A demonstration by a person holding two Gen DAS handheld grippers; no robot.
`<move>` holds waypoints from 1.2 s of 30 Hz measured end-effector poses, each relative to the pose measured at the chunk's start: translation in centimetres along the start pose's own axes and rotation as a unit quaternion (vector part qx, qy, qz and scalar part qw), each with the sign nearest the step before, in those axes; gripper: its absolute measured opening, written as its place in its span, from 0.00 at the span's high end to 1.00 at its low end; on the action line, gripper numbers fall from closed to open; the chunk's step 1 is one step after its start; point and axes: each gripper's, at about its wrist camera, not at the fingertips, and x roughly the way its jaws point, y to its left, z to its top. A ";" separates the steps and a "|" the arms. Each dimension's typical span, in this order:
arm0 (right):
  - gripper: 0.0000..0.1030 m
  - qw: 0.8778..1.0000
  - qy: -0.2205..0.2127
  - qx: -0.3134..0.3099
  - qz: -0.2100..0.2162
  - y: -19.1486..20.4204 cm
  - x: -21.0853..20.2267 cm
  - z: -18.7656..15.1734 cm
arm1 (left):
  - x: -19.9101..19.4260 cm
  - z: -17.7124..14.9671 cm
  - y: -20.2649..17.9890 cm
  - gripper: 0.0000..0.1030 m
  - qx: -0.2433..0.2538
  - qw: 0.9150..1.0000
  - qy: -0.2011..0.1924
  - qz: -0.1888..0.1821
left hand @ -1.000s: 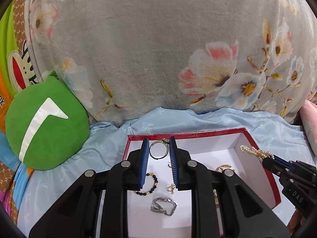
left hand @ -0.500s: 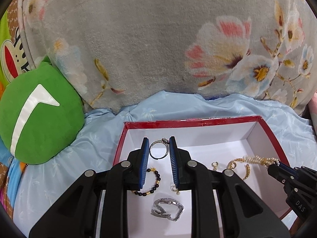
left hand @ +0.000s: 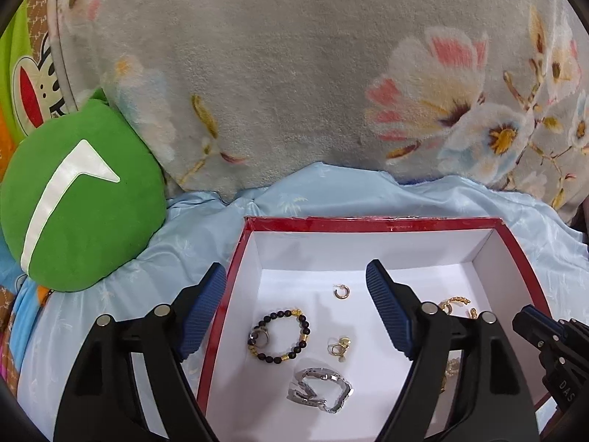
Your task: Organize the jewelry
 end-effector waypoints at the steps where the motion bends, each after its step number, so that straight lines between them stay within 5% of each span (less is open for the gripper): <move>1: 0.90 1.000 -0.001 0.000 0.000 0.0 -0.1 0.0 | 0.0 0.1 0.0 0.26 0.000 1.000 0.000 0.002; 19: 0.85 1.000 -0.011 0.000 -0.002 0.3 -1.0 -0.1 | -1.1 -0.2 0.5 0.26 -0.002 1.000 -0.001 0.008; 26: 0.41 0.999 -0.041 -0.010 -0.023 1.1 -3.0 -0.6 | -2.7 -1.1 0.4 0.26 0.002 1.000 0.002 0.014; 33: 0.17 0.997 -0.064 -0.016 -0.031 2.3 -4.9 -1.8 | -5.1 -3.0 0.0 0.15 0.009 1.000 0.006 0.024; 36: 0.16 0.997 -0.067 -0.016 -0.037 2.8 -5.5 -2.4 | -6.1 -4.1 -0.1 0.13 0.009 0.999 0.008 0.032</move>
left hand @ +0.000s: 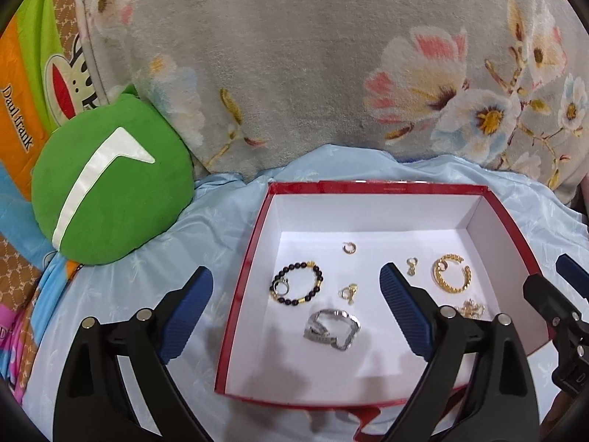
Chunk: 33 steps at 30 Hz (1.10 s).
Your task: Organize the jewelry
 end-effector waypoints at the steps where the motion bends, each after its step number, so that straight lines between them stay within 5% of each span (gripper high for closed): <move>1: 0.16 1.000 0.001 0.000 -0.002 0.2 -0.2 -0.2 | -0.3 -0.3 0.0 0.12 0.000 1.000 0.002 0.002; 18: 0.10 0.999 0.020 -0.014 -0.044 3.4 -4.3 -4.9 | -4.1 -6.7 0.0 0.07 -0.025 0.998 0.048 0.020; 33: 0.11 0.998 0.033 -0.015 -0.045 3.7 -3.6 -4.8 | -4.0 -6.8 -0.4 0.07 -0.011 0.997 0.047 0.056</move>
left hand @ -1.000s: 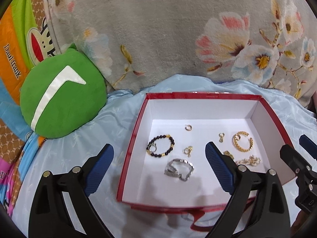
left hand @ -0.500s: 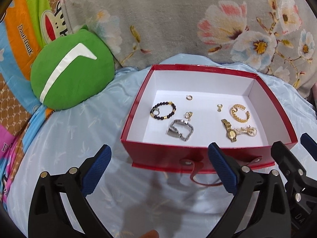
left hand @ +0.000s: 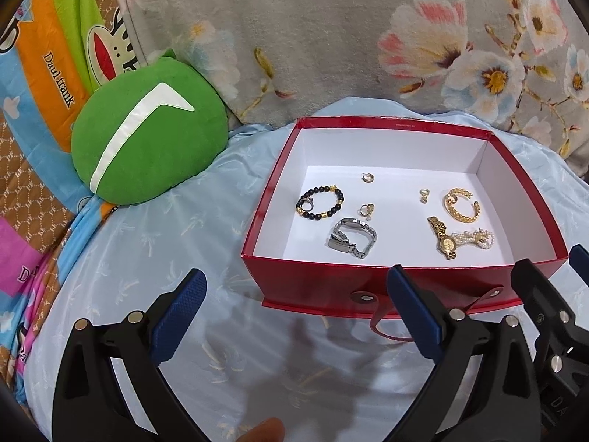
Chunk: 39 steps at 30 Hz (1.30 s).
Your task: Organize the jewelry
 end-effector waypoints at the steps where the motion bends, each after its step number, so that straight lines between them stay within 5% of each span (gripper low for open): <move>1: 0.11 1.000 0.002 0.000 0.000 0.0 0.1 0.0 | 0.1 0.1 0.0 0.07 0.001 1.000 0.002 0.002; 39: 0.11 1.000 -0.005 -0.017 -0.011 0.0 0.0 0.3 | 0.2 0.1 0.1 0.07 -0.004 1.000 0.008 -0.014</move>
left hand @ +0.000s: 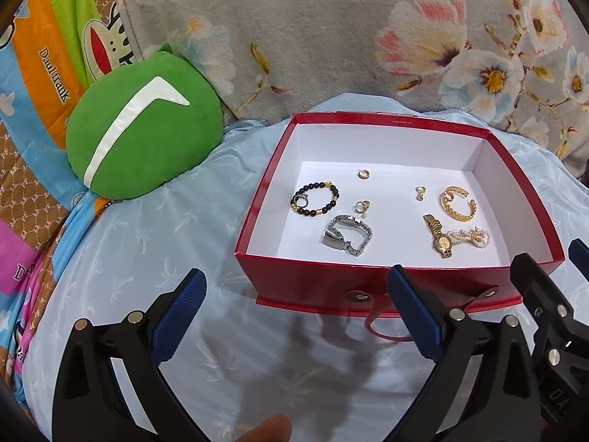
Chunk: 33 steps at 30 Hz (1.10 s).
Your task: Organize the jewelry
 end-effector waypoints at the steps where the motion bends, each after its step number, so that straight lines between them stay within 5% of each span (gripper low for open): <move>1: 0.11 1.000 0.000 0.000 0.000 -0.1 0.0 -0.1 | 0.0 0.0 0.0 0.07 0.000 1.000 0.000 0.000; 33: 0.11 1.000 -0.001 -0.002 -0.003 0.0 0.0 -0.3 | -0.1 -0.3 0.1 0.07 -0.006 1.000 0.005 0.004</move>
